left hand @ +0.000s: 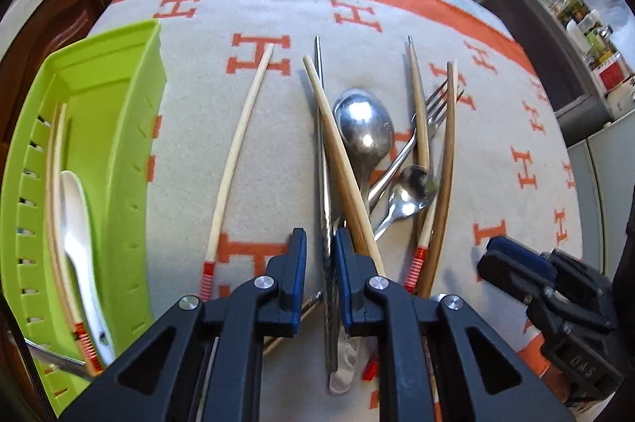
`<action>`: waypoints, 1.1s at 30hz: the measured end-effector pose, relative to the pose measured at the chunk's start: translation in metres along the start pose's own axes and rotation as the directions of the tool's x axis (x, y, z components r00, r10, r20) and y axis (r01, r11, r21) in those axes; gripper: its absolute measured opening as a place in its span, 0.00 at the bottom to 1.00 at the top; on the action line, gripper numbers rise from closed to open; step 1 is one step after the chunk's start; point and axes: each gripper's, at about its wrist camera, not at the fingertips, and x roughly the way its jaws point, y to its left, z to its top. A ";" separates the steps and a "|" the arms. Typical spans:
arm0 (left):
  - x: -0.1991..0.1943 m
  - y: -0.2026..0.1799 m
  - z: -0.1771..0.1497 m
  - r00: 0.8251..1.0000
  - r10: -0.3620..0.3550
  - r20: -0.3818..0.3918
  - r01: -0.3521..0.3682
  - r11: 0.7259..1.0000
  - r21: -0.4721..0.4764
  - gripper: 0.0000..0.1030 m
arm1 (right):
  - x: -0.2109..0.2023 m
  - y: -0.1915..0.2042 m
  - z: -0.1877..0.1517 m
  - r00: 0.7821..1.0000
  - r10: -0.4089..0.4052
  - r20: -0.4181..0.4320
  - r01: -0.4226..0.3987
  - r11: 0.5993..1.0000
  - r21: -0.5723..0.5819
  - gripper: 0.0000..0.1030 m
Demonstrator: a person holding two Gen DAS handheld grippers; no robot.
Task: Organize utensils
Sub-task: 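Grasp a steel chopstick with the left tool while the right tool grasps a brown wooden chopstick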
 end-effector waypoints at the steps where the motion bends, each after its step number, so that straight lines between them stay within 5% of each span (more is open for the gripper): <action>1: 0.001 0.000 0.002 1.000 0.001 0.003 -0.001 1.000 0.002 0.13 | 0.000 0.000 0.000 1.000 -0.001 -0.001 0.001 1.000 -0.002 0.25; 16: -0.001 0.007 0.009 0.998 0.000 0.062 0.001 1.000 -0.015 0.03 | 0.012 0.025 0.000 1.000 0.020 -0.022 -0.022 0.998 -0.060 0.25; 33: -0.104 0.042 -0.029 0.972 0.037 0.231 -0.030 0.999 -0.035 0.04 | 0.047 0.070 0.007 0.994 0.049 -0.095 -0.059 0.992 -0.109 0.20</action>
